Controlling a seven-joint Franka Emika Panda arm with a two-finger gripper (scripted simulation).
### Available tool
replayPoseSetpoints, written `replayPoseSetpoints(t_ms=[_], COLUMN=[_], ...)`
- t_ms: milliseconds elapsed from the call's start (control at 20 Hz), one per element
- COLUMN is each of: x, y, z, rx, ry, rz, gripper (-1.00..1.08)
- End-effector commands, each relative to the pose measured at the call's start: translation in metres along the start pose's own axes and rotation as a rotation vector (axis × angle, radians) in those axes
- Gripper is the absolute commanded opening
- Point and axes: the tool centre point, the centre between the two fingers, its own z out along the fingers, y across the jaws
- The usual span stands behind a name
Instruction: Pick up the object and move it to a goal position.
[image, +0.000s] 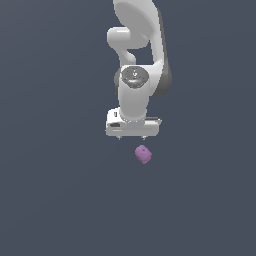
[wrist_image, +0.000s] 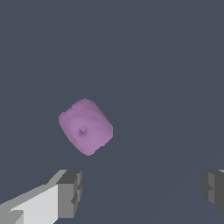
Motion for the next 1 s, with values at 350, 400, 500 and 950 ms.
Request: replayPoseSetpoints(t_ms=[350,400,500,950], x=[-0.001,-0.001,-0.002,0.000], y=[-0.018,-0.021,-0.023,-0.024], z=[0.002,0.002,0.002,0.006], rx=[0.014,0.016,0.018,0.015], ry=[-0.018,-0.021,-0.024,-0.019], rz=[-0.036,-0.040,-0.041,-0.084], gripper=[1.00,1.00,1.00,1.00])
